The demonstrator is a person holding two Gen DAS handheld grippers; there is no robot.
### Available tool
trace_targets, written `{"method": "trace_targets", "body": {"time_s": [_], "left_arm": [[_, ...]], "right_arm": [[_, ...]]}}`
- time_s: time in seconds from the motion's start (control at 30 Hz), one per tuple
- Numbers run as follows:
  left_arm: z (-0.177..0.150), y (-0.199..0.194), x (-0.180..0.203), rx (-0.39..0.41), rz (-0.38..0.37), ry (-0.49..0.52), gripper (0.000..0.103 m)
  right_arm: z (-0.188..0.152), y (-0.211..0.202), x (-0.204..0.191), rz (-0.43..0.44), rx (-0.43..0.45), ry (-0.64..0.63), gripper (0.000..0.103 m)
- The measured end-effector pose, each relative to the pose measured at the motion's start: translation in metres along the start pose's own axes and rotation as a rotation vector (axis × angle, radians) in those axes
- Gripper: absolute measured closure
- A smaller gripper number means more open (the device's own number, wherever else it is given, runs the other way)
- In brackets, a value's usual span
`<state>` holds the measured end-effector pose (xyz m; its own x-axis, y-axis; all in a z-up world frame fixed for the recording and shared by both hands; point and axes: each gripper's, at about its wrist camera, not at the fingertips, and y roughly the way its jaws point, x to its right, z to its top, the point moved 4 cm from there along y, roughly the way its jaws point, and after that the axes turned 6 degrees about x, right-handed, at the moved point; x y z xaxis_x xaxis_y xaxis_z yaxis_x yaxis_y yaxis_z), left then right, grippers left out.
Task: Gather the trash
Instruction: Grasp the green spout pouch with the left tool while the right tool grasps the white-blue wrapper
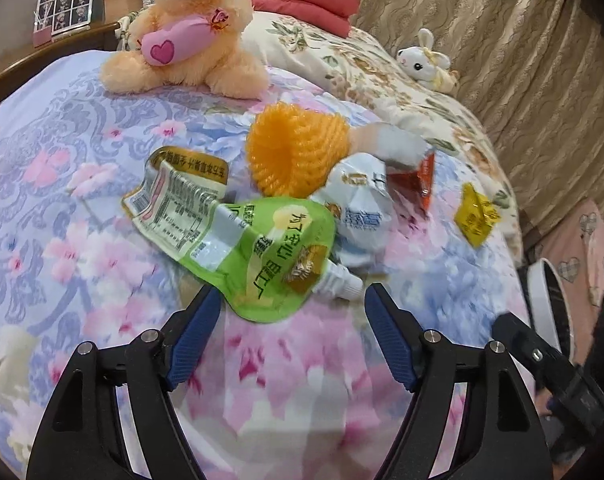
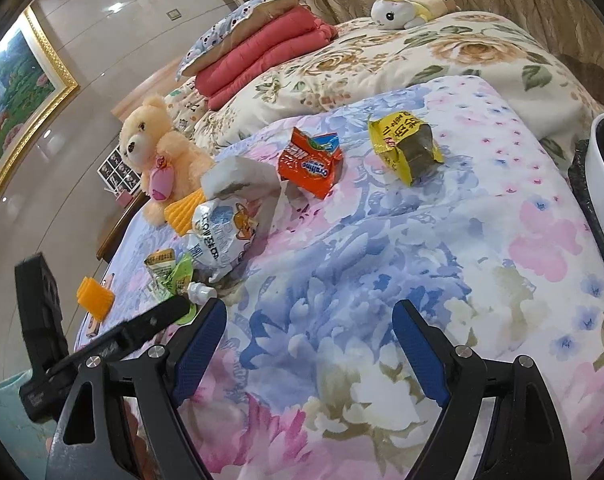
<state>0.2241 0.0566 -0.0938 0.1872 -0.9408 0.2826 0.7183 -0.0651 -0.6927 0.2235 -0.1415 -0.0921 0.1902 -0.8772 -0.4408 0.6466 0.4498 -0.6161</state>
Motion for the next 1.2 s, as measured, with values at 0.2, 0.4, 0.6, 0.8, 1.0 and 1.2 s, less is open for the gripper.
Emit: {"method": "trace_targets", "body": {"time_s": [0.2, 0.4, 0.6, 0.8, 1.0, 1.2], "left_arm": [[0.006, 0.013, -0.002, 0.012, 0.064, 0.025, 0.025], [0.002, 0.000, -0.025, 0.029, 0.078, 0.046, 0.026], [-0.007, -0.021, -0.061, 0.015, 0.106, 0.037, 0.026], [-0.008, -0.025, -0.060, 0.007, 0.043, 0.000, 0.025], [-0.001, -0.008, -0.040, 0.010, 0.085, 0.053, 0.025], [0.001, 0.003, -0.027, 0.004, 0.145, 0.150, 0.042]], "right_arm": [[0.005, 0.005, 0.001, -0.003, 0.000, 0.007, 0.016], [0.010, 0.017, -0.010, 0.022, -0.007, -0.007, 0.016], [0.010, 0.035, -0.030, 0.057, -0.023, -0.037, 0.016], [0.011, 0.065, -0.052, 0.093, -0.051, -0.056, 0.016], [0.021, 0.090, -0.064, 0.108, -0.069, -0.058, 0.017], [0.025, 0.102, -0.064, 0.111, -0.074, -0.041, 0.034]]}}
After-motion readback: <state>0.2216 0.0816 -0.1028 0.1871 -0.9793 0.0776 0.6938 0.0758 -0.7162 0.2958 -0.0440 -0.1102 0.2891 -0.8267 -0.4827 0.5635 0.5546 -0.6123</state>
